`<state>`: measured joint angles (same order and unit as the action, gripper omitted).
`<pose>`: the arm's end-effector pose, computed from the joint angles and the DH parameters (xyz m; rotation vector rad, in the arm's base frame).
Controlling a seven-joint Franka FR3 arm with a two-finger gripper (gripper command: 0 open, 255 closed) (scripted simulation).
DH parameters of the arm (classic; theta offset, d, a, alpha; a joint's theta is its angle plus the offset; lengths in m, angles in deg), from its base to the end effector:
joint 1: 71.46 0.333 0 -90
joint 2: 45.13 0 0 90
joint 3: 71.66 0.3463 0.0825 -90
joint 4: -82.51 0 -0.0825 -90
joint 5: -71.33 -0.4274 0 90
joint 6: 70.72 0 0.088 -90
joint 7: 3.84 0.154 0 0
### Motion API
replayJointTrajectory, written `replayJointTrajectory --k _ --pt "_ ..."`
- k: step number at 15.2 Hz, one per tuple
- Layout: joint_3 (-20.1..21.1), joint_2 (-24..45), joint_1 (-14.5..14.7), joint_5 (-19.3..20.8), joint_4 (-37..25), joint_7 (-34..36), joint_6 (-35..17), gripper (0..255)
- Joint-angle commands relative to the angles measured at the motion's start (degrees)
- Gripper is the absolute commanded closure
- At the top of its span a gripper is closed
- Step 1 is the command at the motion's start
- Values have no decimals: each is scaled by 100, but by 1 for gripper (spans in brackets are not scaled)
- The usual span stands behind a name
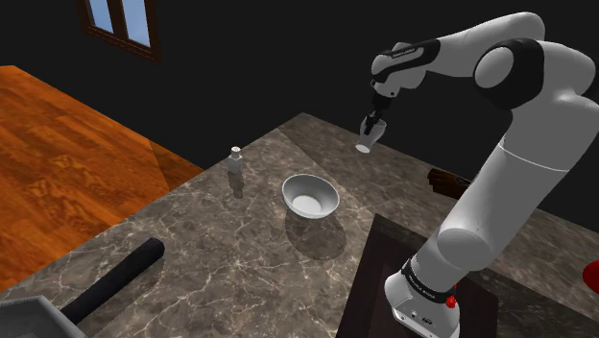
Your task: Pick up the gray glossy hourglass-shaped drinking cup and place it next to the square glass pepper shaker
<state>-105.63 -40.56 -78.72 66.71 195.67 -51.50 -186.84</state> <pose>0.4661 -0.3928 0.3975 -3.1099 -0.1204 -0.0148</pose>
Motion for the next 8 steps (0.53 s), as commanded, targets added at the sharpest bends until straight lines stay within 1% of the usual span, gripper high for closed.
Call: replayJointTrajectory --k 1,8 --pt "-1 -66 9 47 -118 38 169 255" --pt "-1 -209 24 147 -515 118 682 255"
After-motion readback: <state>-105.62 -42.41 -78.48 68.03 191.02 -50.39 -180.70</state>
